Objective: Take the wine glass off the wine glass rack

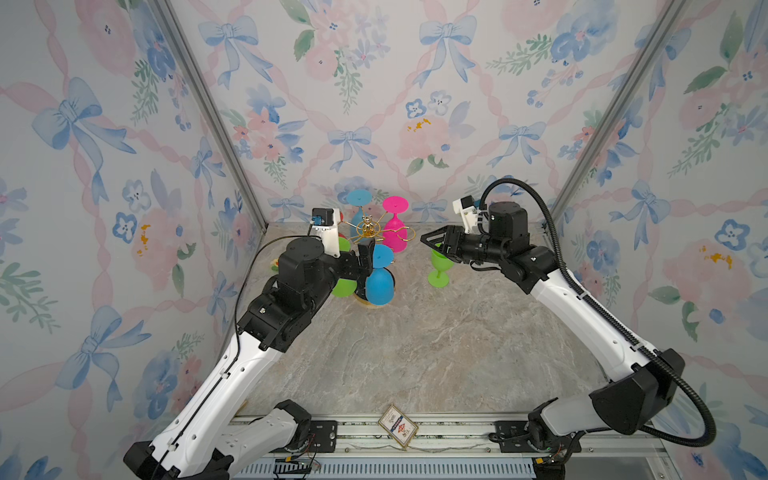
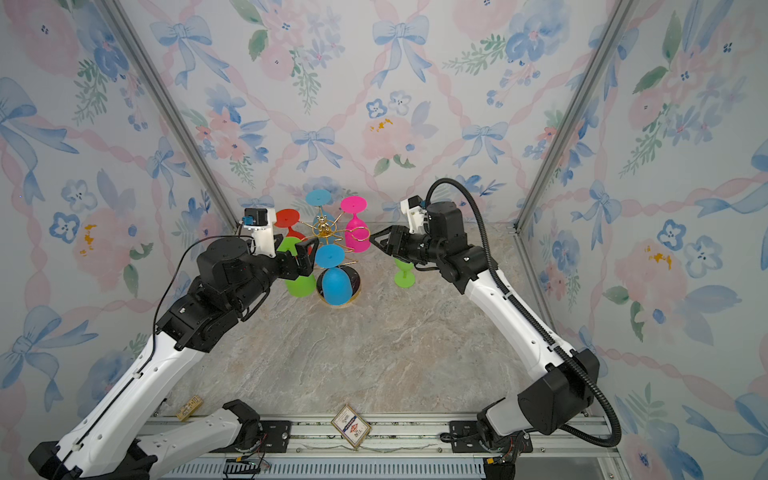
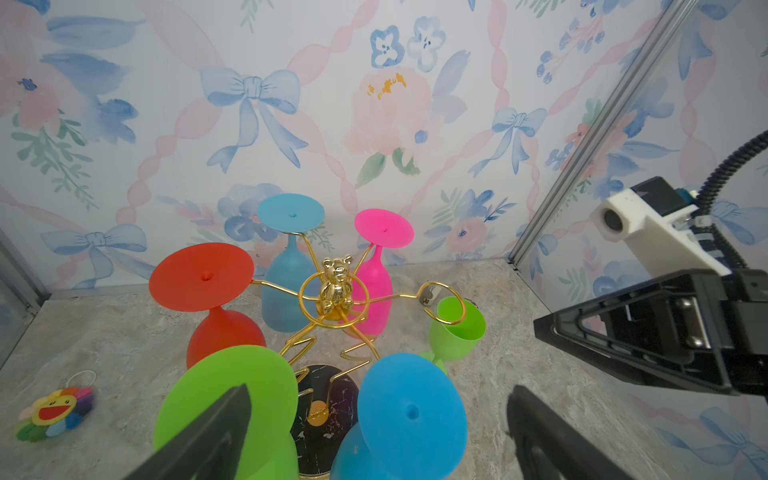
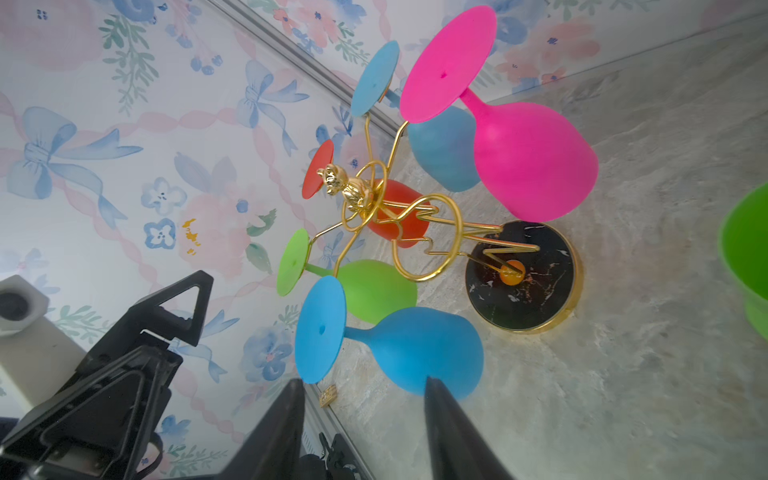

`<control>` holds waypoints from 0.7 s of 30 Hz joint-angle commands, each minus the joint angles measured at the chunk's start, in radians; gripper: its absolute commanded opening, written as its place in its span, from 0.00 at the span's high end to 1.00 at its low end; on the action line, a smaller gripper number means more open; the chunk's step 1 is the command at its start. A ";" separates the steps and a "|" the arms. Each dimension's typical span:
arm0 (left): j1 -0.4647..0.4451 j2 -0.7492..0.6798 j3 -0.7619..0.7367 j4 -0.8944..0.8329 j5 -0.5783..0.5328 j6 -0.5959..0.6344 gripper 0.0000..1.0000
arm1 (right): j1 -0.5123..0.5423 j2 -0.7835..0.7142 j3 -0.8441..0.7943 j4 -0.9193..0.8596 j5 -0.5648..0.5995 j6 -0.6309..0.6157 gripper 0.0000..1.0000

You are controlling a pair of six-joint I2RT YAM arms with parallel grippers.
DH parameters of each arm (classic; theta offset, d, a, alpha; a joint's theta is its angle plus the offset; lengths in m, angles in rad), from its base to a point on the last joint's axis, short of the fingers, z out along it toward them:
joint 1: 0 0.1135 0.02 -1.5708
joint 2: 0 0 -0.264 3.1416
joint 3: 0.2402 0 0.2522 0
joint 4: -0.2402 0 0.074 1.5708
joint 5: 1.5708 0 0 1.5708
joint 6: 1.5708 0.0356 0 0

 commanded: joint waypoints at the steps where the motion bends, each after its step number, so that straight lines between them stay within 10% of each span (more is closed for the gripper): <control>1: 0.030 -0.032 -0.010 -0.027 0.054 -0.004 0.02 | 0.043 0.023 -0.009 0.074 -0.019 0.055 0.52; 21: 0.055 -0.200 -0.152 -0.109 -0.047 0.093 0.02 | 0.134 0.178 0.049 0.155 -0.068 0.156 0.67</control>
